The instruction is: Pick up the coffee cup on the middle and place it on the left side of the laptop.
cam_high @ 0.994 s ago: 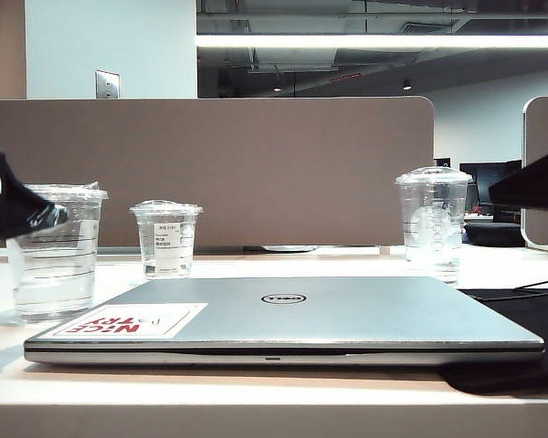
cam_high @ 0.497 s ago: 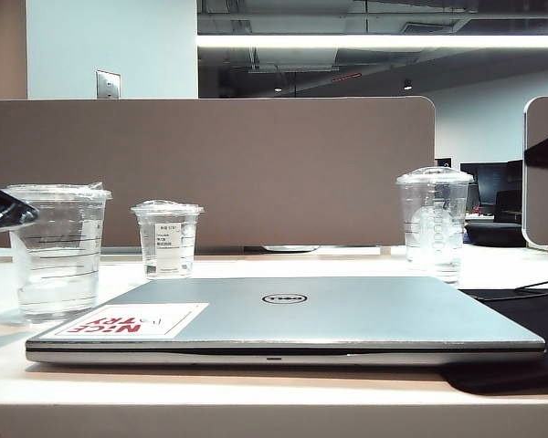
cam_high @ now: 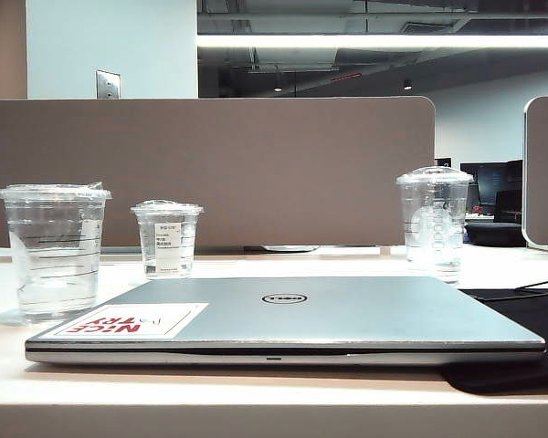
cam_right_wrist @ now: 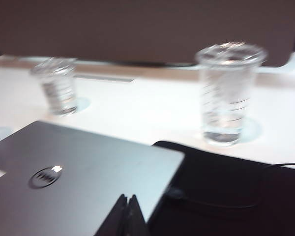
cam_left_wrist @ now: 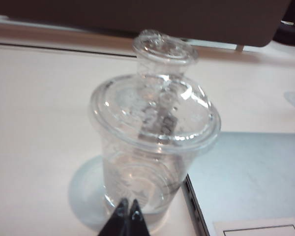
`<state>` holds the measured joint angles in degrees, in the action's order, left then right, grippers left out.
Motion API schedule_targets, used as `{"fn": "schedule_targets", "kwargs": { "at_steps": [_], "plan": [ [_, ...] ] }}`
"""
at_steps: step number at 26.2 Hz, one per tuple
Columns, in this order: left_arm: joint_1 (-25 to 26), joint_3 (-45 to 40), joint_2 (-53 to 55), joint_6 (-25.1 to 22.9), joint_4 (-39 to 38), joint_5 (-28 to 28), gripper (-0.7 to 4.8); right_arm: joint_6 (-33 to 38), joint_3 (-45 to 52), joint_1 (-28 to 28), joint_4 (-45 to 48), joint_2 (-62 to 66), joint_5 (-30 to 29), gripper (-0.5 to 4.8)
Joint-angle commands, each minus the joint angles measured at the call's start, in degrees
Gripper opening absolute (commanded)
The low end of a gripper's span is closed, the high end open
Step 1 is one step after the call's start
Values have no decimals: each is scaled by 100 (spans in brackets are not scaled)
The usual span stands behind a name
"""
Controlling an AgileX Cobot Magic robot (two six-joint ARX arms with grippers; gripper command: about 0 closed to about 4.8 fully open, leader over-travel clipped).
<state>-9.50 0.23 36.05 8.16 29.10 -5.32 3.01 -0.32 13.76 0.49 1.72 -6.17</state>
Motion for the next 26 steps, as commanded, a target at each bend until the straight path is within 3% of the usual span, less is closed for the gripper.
{"fn": "schedule_targets", "kwargs": {
  "at_steps": [1,4,6,10,26],
  "plan": [
    [-2,20,-911,-92,-901,350,-4,-4,24,-363,140,-175,2,-5],
    [-2,20,-1727,-203,-1672,651,-4,-4,24,-564,125,-175,2,-5],
    [-2,20,-2677,-330,-2632,789,-4,-4,24,-671,122,-175,2,-5],
    [0,20,-3552,-374,-3447,793,-4,-4,24,-664,122,-175,2,-5],
    [0,20,-3600,-649,-3606,787,-5,-4,24,-811,87,-175,-13,-5]
  ]
}}
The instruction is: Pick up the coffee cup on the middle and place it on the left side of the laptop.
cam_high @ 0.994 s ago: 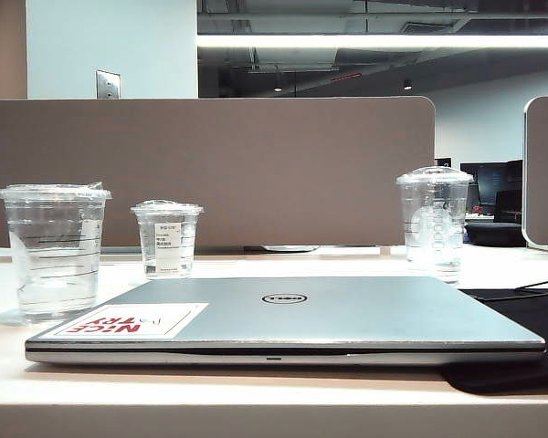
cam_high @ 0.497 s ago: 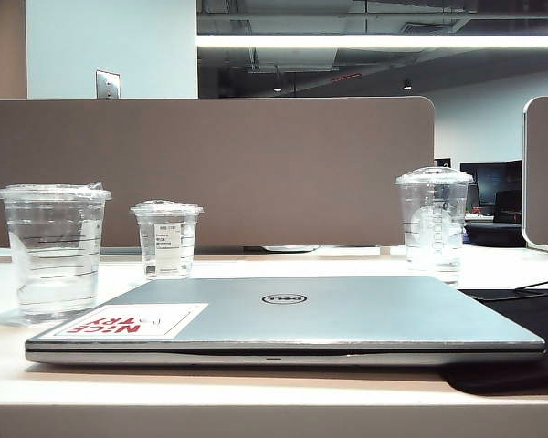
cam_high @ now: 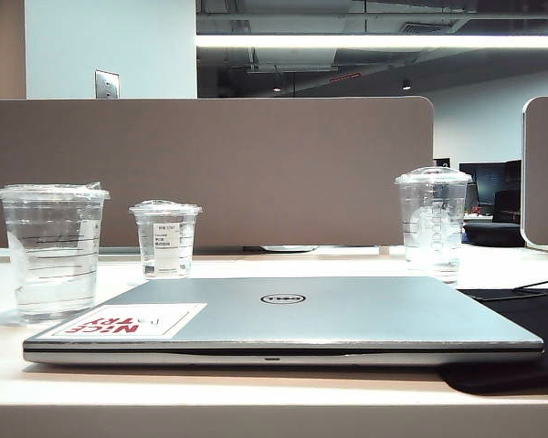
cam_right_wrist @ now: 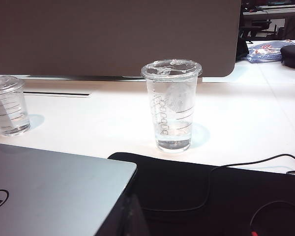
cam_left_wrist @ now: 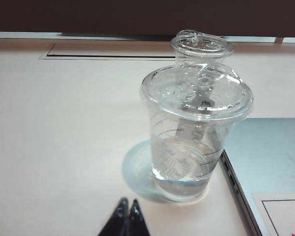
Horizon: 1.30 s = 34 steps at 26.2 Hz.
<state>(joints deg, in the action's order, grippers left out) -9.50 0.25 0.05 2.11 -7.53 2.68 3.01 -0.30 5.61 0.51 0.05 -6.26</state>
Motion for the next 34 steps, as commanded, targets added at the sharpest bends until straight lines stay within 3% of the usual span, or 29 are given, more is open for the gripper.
{"fn": "schedule_targets", "kwargs": {
  "at_steps": [1,8,20,34],
  "plan": [
    [0,17,0,-50,57,-22,-4,-2,22,4,83,-9,-4,-5],
    [0,17,0,-236,61,-48,-4,-4,24,-39,85,-9,-7,-5],
    [0,17,0,-234,76,13,-4,-4,22,-699,83,-9,-4,-5],
    [-2,17,2,-232,31,9,-4,-2,22,-688,83,-9,7,-5]
  ]
}}
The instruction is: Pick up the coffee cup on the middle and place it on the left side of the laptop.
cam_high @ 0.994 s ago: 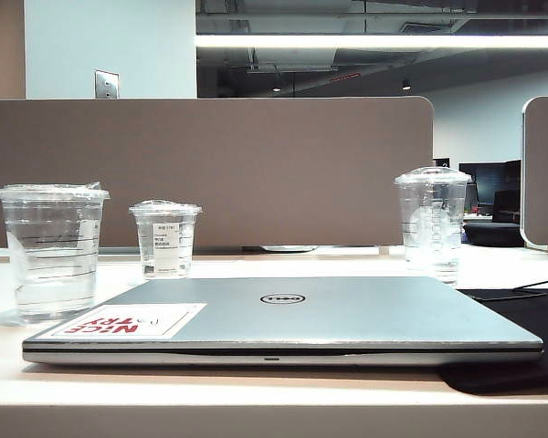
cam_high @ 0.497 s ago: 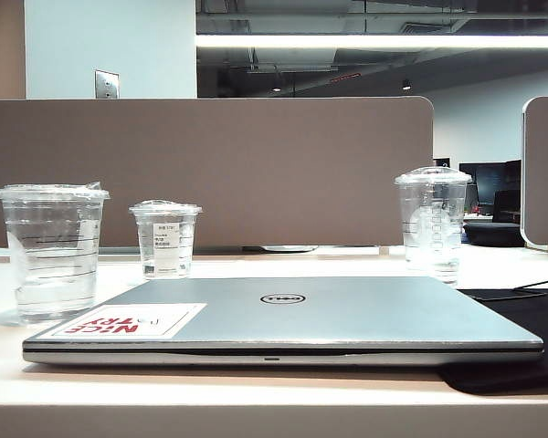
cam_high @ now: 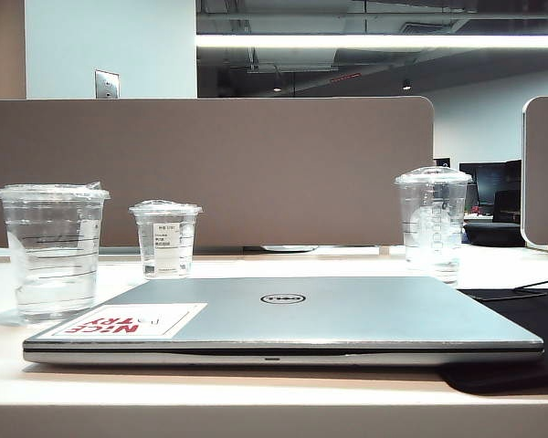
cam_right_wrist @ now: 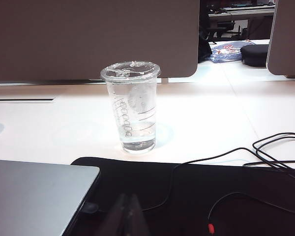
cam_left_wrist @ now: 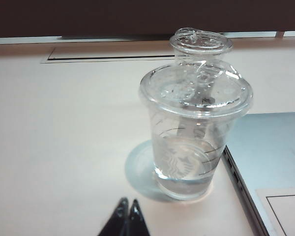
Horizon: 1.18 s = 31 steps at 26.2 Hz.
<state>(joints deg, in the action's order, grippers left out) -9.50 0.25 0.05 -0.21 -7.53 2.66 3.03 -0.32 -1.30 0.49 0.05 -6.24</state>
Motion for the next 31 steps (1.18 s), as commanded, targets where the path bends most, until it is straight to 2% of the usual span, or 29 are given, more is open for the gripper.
{"fn": "schedule_targets", "kwargs": {
  "at_steps": [1,15,20,24,31],
  "plan": [
    [-2,17,2,0,31,13,-4,-7,24,2,85,-9,7,-5],
    [13,17,2,0,31,11,-4,-7,24,2,85,-9,7,-5],
    [446,17,0,-63,81,17,-4,-7,24,2,83,-9,7,-5],
    [739,17,0,225,490,11,-4,-7,24,2,83,-9,7,-5],
    [745,17,0,227,719,4,-4,-7,24,2,83,-9,7,-5]
  ]
}}
